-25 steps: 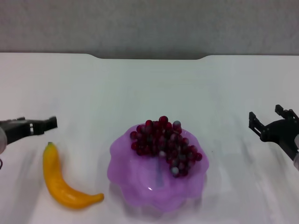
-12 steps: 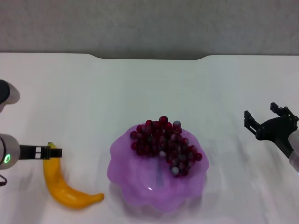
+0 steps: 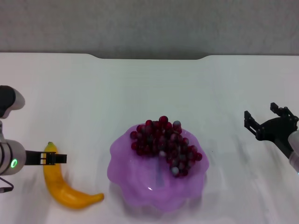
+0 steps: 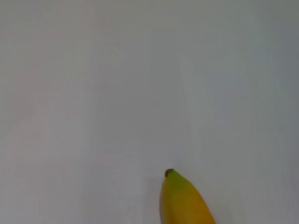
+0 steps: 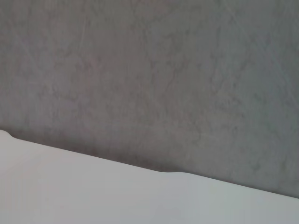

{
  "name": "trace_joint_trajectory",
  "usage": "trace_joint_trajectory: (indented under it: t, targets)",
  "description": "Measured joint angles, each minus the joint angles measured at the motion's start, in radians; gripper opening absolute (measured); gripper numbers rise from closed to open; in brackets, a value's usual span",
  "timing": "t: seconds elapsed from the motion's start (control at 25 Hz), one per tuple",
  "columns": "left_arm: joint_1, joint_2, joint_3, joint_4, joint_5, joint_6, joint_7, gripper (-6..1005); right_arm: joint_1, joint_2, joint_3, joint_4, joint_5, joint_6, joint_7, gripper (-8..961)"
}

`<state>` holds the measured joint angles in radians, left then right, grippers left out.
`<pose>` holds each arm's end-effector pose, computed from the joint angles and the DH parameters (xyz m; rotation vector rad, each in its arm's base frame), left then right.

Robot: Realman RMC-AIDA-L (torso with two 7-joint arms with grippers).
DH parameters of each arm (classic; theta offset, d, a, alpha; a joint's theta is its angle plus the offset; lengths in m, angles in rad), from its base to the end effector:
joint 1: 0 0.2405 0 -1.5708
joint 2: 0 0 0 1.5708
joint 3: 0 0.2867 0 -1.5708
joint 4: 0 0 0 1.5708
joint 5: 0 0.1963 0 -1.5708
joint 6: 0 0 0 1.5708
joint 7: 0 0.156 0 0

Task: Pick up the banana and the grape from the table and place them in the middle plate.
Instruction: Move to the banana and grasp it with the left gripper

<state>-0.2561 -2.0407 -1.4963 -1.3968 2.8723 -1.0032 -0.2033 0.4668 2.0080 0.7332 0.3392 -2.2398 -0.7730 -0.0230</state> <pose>-0.3098 0.3402 -0.0158 -1.7820 -1.3861 0.1668 0.3450 0.3695 -0.0544 -1.8349 0.5836 0.4033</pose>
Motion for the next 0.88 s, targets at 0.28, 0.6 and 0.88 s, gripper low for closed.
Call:
trace_joint_trajectory:
  t: [0.28, 0.6, 0.88]
  targets:
    - [-0.03, 0.0, 0.01, 0.084, 0.001, 0.046, -0.026, 884, -0.001, 0.0, 0.0, 0.003, 0.001, 0.0, 0.0, 798]
    - [-0.072, 0.0, 0.027, 0.183, 0.0, 0.085, -0.051, 884, -0.002, -0.001, 0.006, 0.003, -0.002, 0.0, 0.0, 798]
    - [-0.105, 0.001, 0.03, 0.258, -0.001, 0.105, -0.05, 883, -0.005, -0.002, 0.006, 0.003, 0.0, 0.0, 0.0, 798]
